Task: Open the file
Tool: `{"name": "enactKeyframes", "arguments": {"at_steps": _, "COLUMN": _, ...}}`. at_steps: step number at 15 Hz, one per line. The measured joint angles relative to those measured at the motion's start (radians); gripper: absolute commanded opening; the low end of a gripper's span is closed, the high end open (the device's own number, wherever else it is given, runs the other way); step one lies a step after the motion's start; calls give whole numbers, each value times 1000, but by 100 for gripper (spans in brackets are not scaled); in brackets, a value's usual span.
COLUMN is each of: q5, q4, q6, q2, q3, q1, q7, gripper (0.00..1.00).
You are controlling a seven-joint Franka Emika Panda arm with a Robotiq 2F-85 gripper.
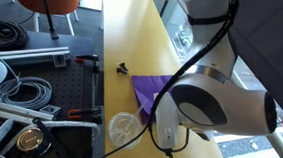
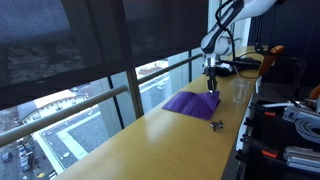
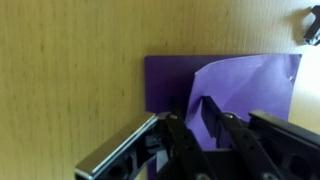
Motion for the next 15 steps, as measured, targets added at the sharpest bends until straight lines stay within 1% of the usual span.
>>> {"name": "enactKeyframes", "arguments": {"at_steps": 4, "q5": -104, "q4": 49, "q6": 3, "q2": -52, "q3": -10, "q1": 35, "q7": 66, "gripper": 0}}
{"name": "enactKeyframes", "arguments": {"at_steps": 9, "q5": -264, "q4": 54, "q6": 5, "q2": -168, "q3": -26, "q1": 113, "q7": 169, "gripper": 0}}
{"name": "enactKeyframes", "arguments": {"at_steps": 12, "q5": -395, "q4": 16, "q6": 38, "q2": -238, "q3": -31, "q1": 180, "q7": 240, "gripper": 0}}
{"name": "enactKeyframes", "arguments": {"at_steps": 15, "q5": -555, "q4": -78, "q6": 138, "q2": -316, "q3": -33, "q1": 267, "q7": 340, "gripper": 0}}
